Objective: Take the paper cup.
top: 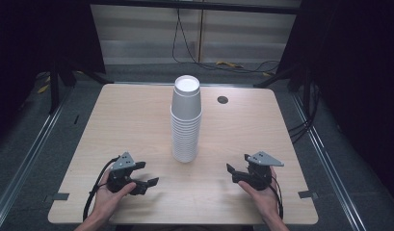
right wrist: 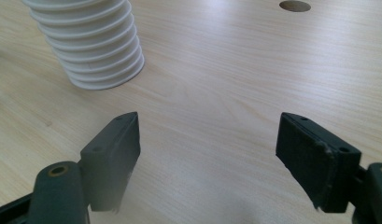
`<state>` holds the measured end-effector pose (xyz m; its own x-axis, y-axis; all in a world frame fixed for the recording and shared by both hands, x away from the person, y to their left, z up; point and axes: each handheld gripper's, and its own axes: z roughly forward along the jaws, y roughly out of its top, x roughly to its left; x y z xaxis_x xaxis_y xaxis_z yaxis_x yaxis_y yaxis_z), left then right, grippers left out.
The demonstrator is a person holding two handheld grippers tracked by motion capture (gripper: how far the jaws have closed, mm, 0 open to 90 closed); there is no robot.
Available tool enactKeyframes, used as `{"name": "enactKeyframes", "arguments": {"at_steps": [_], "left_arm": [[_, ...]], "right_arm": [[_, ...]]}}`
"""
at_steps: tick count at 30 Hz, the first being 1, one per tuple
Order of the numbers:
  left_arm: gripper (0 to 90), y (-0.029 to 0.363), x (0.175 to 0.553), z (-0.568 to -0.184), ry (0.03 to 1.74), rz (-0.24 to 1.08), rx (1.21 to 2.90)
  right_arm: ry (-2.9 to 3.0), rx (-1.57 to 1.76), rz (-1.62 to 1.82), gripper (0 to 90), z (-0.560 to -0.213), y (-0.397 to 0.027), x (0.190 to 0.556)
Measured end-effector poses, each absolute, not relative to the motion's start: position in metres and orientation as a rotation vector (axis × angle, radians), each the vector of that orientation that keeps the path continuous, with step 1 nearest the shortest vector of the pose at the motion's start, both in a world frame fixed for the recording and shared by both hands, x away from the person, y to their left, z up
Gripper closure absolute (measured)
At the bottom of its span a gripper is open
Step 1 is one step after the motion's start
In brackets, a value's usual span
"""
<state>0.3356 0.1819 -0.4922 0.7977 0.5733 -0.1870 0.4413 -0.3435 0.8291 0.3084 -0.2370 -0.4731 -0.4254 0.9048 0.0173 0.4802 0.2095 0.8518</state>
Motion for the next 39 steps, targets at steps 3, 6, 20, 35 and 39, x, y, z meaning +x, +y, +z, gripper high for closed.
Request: {"name": "enactKeyframes", "arguments": {"at_steps": [3,6,20,35,39], "left_arm": [[17.7,0.182,0.336,-0.493,0.760,0.155,1.986],[17.7,0.180,0.337,-0.493,0.754,0.136,1.985],[17.7,0.177,0.338,-0.490,0.738,0.146,1.992],[17.8,0.174,0.336,-0.490,0.722,0.153,1.991],[18.0,0.173,0.336,-0.489,0.720,0.155,1.996]], "right_arm": [[1.986,1.300,1.164,22.0,-0.472,-0.238,0.308],[1.986,1.302,1.194,22.4,-0.469,-0.239,0.307],[2.034,1.226,1.272,19.1,-0.447,-0.229,0.309],[2.049,1.179,1.357,19.9,-0.413,-0.218,0.325],[2.065,1.139,1.372,20.0,-0.402,-0.214,0.330]]}}
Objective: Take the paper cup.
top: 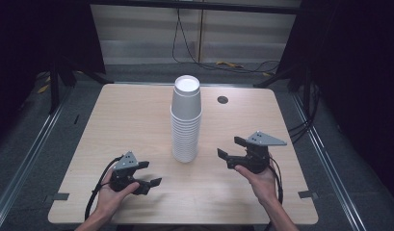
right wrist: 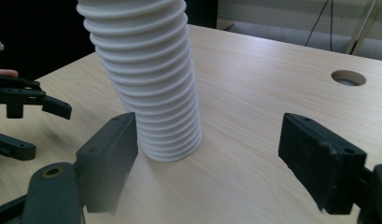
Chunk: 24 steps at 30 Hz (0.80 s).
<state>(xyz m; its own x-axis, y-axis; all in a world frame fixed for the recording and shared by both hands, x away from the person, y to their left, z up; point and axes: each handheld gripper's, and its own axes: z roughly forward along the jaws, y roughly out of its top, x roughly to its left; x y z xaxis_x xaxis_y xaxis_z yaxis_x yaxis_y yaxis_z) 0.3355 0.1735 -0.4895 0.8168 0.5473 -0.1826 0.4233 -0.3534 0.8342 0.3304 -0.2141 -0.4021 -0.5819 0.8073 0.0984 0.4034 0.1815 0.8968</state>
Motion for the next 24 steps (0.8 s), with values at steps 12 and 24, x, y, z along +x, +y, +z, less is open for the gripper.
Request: {"name": "enactKeyframes", "arguments": {"at_steps": [12,24], "left_arm": [[18.0,0.179,0.330,-0.488,0.709,0.166,1.978],[18.0,0.179,0.331,-0.489,0.719,0.172,1.989]], "right_arm": [[2.087,1.026,1.413,20.3,-0.369,-0.192,0.342],[2.126,0.947,1.533,19.8,-0.344,-0.174,0.353]]}}
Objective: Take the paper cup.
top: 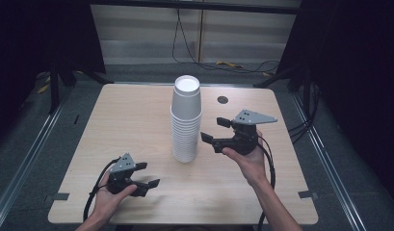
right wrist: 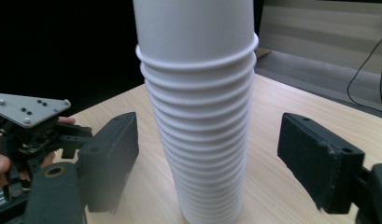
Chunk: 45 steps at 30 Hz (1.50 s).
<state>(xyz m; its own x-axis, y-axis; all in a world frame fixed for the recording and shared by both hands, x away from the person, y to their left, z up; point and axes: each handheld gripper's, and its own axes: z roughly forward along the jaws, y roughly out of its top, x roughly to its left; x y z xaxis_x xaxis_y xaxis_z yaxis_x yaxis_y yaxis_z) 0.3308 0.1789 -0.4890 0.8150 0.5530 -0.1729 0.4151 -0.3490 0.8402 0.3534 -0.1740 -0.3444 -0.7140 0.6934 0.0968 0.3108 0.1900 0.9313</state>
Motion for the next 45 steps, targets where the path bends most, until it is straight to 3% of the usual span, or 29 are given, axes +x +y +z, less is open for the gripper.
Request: {"name": "enactKeyframes", "arguments": {"at_steps": [9,45], "left_arm": [[18.0,0.180,0.329,-0.489,0.724,0.171,1.990],[18.0,0.183,0.331,-0.488,0.734,0.177,1.982]], "right_arm": [[2.145,0.944,1.557,14.0,-0.335,-0.167,0.365],[2.268,0.844,1.568,13.6,-0.279,-0.131,0.416]]}}
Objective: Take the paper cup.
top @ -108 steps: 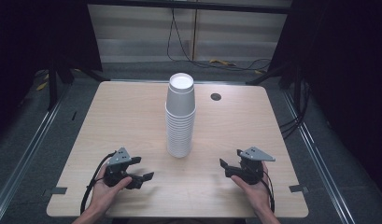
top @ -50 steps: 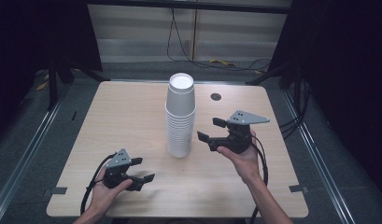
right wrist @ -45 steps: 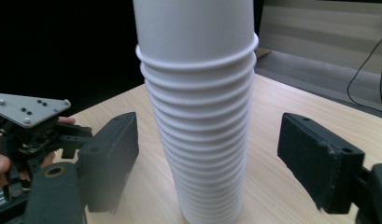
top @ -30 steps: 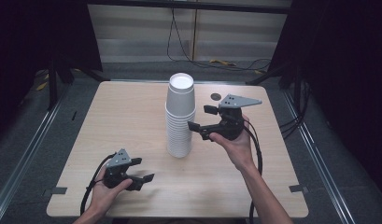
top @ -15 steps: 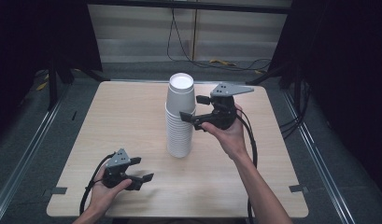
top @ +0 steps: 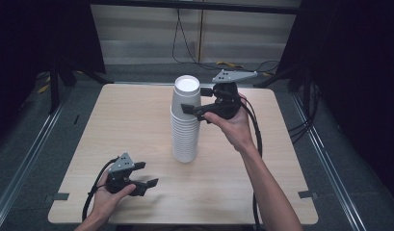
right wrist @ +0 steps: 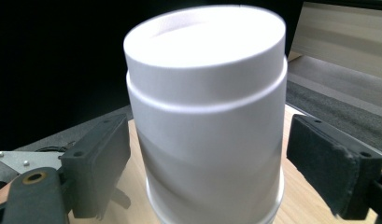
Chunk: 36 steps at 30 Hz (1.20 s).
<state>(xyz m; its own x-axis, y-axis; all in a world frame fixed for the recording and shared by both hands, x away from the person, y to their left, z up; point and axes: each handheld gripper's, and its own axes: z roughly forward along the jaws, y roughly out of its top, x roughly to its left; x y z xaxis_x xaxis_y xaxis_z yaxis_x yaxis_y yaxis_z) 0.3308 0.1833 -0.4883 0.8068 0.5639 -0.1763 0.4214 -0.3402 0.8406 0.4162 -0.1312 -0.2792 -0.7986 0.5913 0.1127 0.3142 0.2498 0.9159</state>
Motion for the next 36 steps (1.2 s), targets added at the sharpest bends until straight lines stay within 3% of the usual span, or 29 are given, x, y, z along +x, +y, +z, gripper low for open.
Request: {"name": "enactKeyframes", "arguments": {"at_steps": [21,36], "left_arm": [[18.0,0.184,0.330,-0.487,0.731,0.185,1.977],[18.0,0.184,0.331,-0.488,0.731,0.181,1.983]], "right_arm": [[2.293,0.808,1.517,15.0,-0.266,-0.106,0.431],[2.273,0.823,1.509,20.8,-0.264,-0.107,0.430]]}}
